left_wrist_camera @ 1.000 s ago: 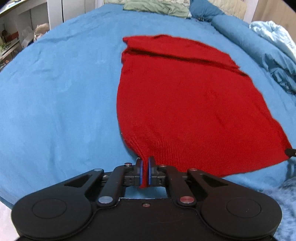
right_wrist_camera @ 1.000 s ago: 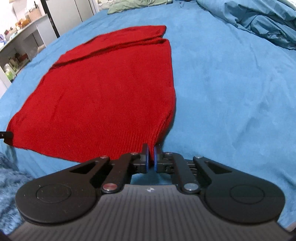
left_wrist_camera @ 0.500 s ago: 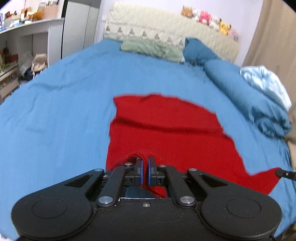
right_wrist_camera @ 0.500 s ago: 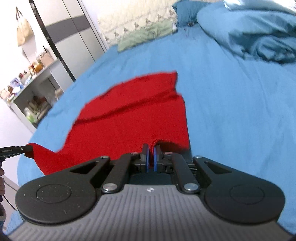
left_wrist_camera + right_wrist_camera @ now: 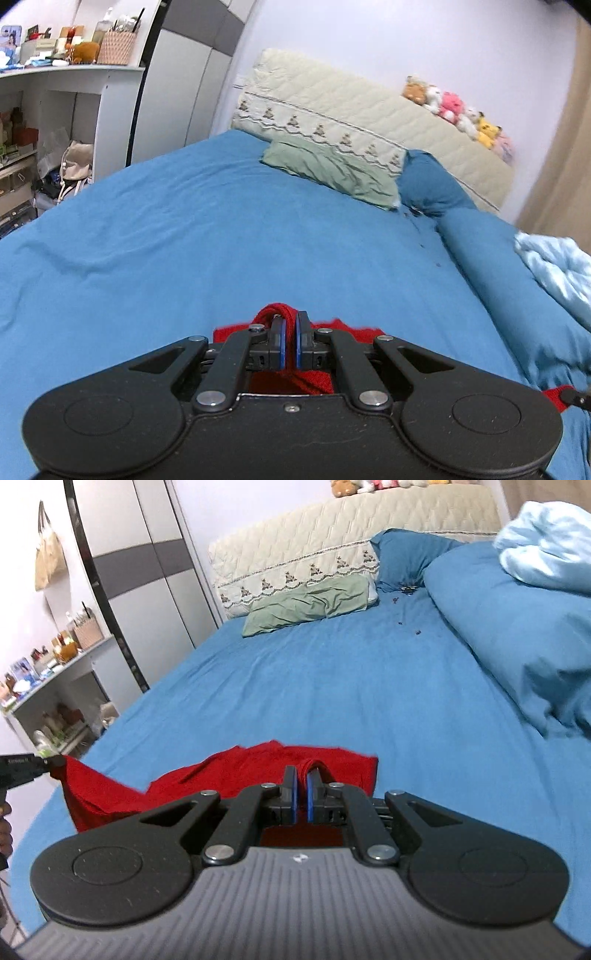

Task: Fold small clothes
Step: 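Lift the hem with both tools and fold it toward the collar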

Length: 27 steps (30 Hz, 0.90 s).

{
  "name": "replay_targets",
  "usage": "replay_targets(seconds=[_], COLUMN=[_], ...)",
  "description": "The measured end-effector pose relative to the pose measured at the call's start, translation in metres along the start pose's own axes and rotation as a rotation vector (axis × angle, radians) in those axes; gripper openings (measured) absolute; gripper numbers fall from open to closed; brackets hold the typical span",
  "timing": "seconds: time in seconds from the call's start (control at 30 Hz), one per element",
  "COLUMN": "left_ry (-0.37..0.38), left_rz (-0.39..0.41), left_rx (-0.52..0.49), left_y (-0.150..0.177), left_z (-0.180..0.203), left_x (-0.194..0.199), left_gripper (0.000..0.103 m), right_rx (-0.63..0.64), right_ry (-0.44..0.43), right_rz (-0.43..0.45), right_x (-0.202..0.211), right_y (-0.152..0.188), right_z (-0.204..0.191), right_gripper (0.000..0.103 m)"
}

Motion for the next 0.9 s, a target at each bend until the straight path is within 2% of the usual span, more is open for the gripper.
replay_targets(seconds=[0.13,0.33,0.5,0.63,0.67,0.7,0.73,0.77,0.83,0.9], left_ry=[-0.034,-0.083,-0.099,-0.1,-0.099,-0.101,-0.105,-0.106,-0.098,-0.085], left_rz=[-0.013,-0.057,-0.09,-0.081,-0.072,-0.057,-0.033,-0.006,0.038,0.064], left_rx=[0.028,0.061,0.107,0.104,0.111,0.115,0.115,0.109,0.074,0.013], left_y=[-0.002,0.011,0.023,0.028,0.028,0.028,0.026,0.024,0.02,0.023], left_z=[-0.004,-0.018,-0.027,-0.027,-0.029,-0.029,-0.031,-0.031,-0.029,-0.025], left_x=[-0.055,-0.122,-0.163,-0.173,-0.171,-0.168,-0.162,-0.158,-0.143,-0.126], left_gripper=[0.005,0.005,0.005,0.007,0.014,0.023,0.046,0.062,0.064,0.066], right_rx=[-0.004,-0.06,-0.054,-0.037,-0.028,-0.019,-0.014,-0.018,-0.031,-0.03], right_ry=[0.017,0.065,0.101,0.127,0.134,0.152,0.164,0.168,0.16,0.11], right_rz=[-0.006,0.007,0.007,0.018,0.026,0.038,0.044,0.057,0.1,0.124], right_x=[-0.065,-0.14,-0.183,-0.2,-0.202,-0.202,-0.203,-0.201,-0.191,-0.181], right_y=[-0.011,0.004,0.022,0.031,0.032,0.033,0.032,0.032,0.033,0.035], right_z=[0.017,0.054,0.073,0.076,0.076,0.075,0.076,0.076,0.074,0.068], right_gripper=[0.02,0.02,0.02,0.022,0.026,0.041,0.054,0.071,0.075,0.078])
Point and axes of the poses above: each gripper's, at about its wrist camera, not at the fingertips, and x roughly against the way its jaws point, z to its right, y to its underside, the point moved 4 cm from there along -x, roughly the way its jaws point, and after that the axes turned 7 degrees about -y, right-handed, at the moved point
